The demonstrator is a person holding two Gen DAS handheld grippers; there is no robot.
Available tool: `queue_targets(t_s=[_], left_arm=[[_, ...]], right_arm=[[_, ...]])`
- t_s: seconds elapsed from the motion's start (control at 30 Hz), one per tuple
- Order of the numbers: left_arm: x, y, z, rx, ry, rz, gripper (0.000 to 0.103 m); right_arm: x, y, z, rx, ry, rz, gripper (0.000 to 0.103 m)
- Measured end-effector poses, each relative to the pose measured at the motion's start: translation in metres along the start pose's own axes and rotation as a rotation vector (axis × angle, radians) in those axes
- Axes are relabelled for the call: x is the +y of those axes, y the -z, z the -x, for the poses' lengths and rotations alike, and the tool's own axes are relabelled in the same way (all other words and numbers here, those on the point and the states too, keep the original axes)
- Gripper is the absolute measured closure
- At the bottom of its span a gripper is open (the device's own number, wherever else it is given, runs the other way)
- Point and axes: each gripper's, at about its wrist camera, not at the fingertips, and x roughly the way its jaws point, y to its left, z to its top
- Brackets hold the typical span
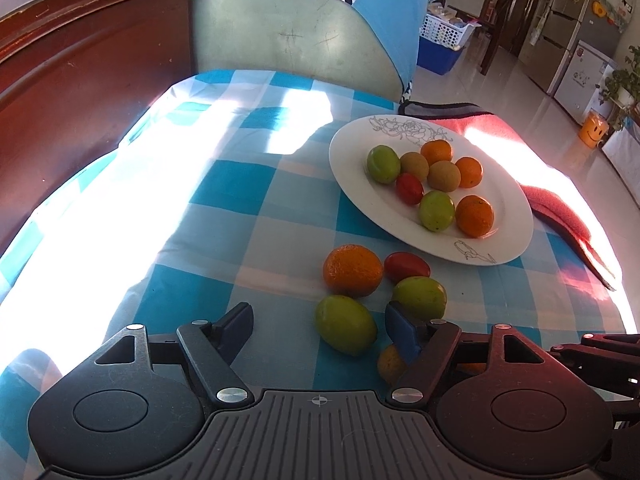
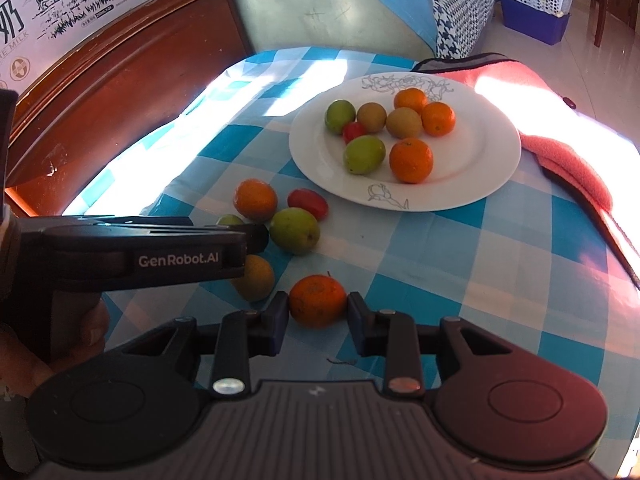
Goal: Organize fruits
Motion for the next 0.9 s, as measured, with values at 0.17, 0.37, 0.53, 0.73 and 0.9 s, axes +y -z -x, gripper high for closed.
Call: queue_targets(t_s=[0.17, 0.37, 0.53, 0.73, 0.9], left_arm=[[0.005, 0.000, 0.004, 0.006, -0.045, 0.006, 0.024], [0.001, 0.006, -0.005, 0.032, -0.097, -0.046, 0.004], [0.004, 0.006, -0.006, 0.036, -0.088, -0.037, 0.001], [0.004, 0.004, -0.007, 0.070, -0.097, -0.035, 0.000], [0.004, 0.005, -0.005, 0.056, -0.109, -0.031, 0.008]], right_arm=[[-0.001, 0.000, 0.001, 0.000, 0.001, 0.004, 0.070], [0.003, 0.000, 0.000, 0.002, 0.006, 0.030, 0.066], [0.003, 0.001, 0.001, -0.006, 0.016, 0.041, 0.066], [0.003, 0.000, 0.001, -0.004, 0.024, 0.041, 0.066], [0.002, 0.000, 0.001, 0.000, 0.028, 0.036, 0.068]])
